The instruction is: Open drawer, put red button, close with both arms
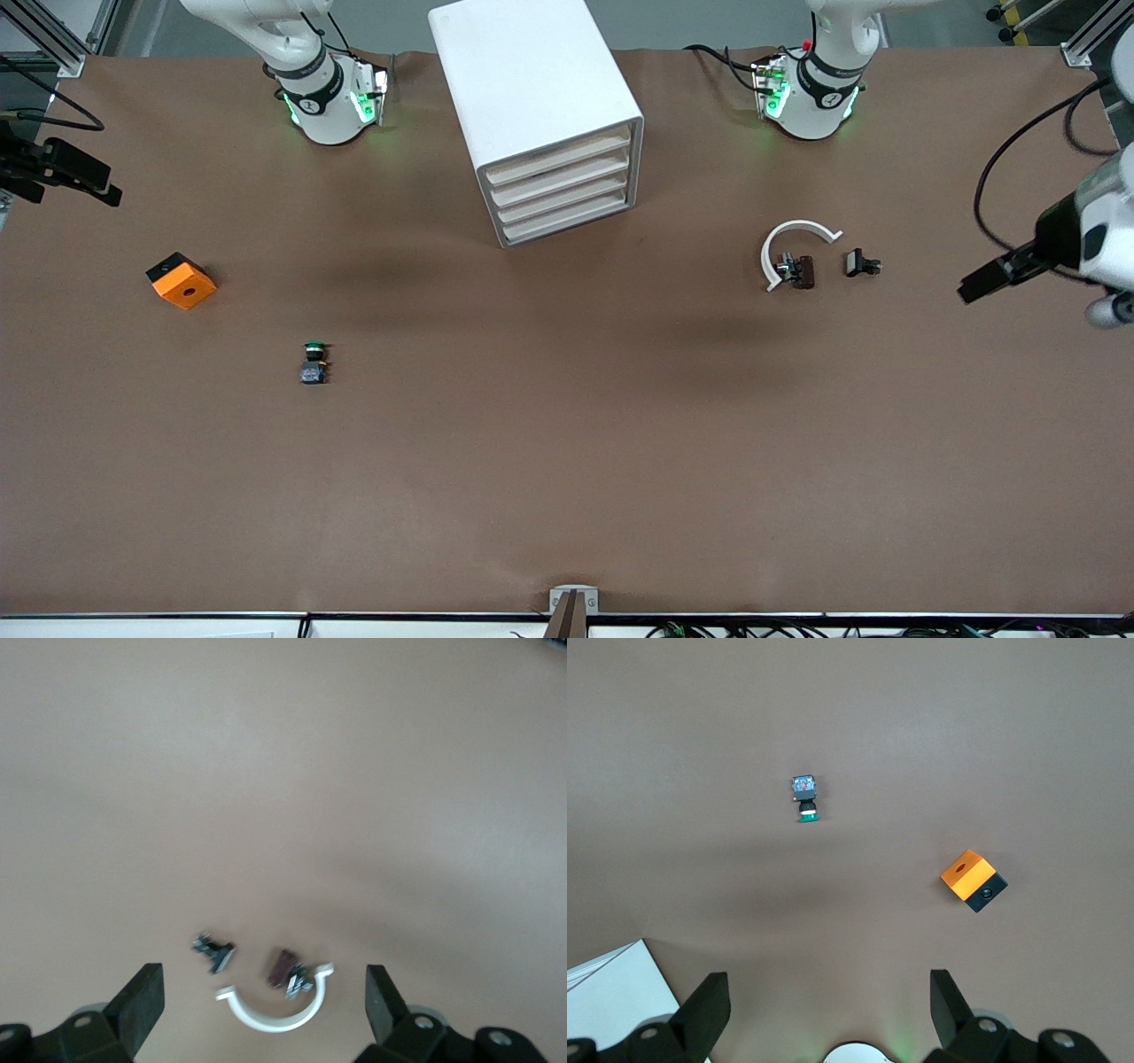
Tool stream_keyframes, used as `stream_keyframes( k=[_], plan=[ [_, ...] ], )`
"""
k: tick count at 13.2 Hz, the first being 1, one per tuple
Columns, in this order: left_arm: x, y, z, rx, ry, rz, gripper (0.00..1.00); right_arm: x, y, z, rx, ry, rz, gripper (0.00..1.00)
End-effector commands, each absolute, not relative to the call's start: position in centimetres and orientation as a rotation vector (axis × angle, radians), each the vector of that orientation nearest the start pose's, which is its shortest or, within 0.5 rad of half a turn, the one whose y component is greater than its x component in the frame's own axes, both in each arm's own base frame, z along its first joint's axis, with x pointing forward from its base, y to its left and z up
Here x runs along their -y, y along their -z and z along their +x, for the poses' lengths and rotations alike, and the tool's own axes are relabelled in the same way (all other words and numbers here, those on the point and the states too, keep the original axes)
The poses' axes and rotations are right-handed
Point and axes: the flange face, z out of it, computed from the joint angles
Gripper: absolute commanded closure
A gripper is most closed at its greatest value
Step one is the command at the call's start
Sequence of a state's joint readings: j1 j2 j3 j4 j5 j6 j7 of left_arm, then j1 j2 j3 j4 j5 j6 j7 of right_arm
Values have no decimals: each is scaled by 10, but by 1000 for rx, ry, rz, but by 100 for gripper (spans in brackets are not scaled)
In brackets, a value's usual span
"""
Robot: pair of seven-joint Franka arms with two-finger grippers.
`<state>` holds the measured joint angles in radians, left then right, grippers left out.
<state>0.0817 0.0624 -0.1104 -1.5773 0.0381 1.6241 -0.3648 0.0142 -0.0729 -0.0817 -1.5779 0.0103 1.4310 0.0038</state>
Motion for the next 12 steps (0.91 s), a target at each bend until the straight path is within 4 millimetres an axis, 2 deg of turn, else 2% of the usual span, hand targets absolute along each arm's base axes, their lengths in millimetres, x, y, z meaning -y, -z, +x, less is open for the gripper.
stream_keyframes(
  k=[1,4,7,12],
  plan=[
    [6,-615,549,347,-43,-3066,0,40,-646,525,-100,-133,-3139,0],
    [1,-637,528,313,-54,-3064,0,41,-650,526,-105,-116,-3141,0],
    [-1,-650,513,199,-77,-3072,0,41,-653,525,-105,-109,-3142,0],
    [-8,-662,505,151,-56,-3076,0,43,-656,525,-114,-102,-3140,0]
  ],
)
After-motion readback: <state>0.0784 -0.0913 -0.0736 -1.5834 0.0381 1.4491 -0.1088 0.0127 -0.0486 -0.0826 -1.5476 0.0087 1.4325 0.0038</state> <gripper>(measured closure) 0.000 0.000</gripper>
